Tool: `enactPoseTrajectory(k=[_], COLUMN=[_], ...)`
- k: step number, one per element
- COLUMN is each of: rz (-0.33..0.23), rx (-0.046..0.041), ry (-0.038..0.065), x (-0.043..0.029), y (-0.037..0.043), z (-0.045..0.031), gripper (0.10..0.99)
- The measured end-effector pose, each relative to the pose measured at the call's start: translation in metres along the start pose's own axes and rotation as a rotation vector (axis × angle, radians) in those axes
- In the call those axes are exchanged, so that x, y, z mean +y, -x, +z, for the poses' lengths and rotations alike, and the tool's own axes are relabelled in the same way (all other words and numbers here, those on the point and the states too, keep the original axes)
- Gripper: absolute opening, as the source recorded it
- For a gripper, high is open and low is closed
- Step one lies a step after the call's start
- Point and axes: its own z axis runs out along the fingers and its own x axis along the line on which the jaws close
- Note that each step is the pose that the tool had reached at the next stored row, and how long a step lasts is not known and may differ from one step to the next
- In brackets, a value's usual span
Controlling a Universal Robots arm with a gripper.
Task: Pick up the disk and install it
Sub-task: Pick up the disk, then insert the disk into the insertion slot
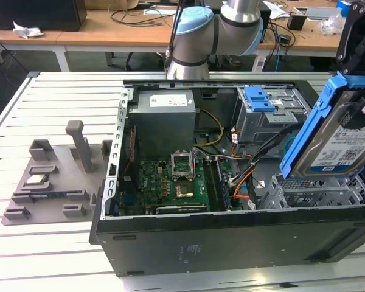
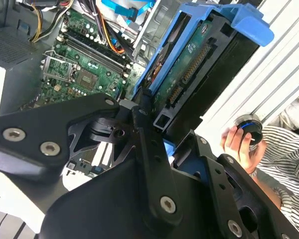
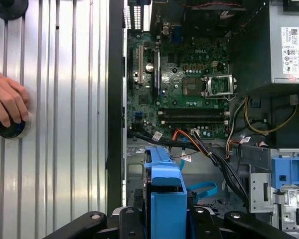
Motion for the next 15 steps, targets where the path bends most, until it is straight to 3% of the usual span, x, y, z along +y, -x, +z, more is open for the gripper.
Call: enactPoseTrajectory(k=[3,15], rz=[0.000,0.000], rx=[0.0019,0.0018], ry=[0.001,0.001], x=[-0.0047,-0.0056], y=[0.0001,0.0000], z=[0.0019,0.0019], gripper=[0.369,0.369])
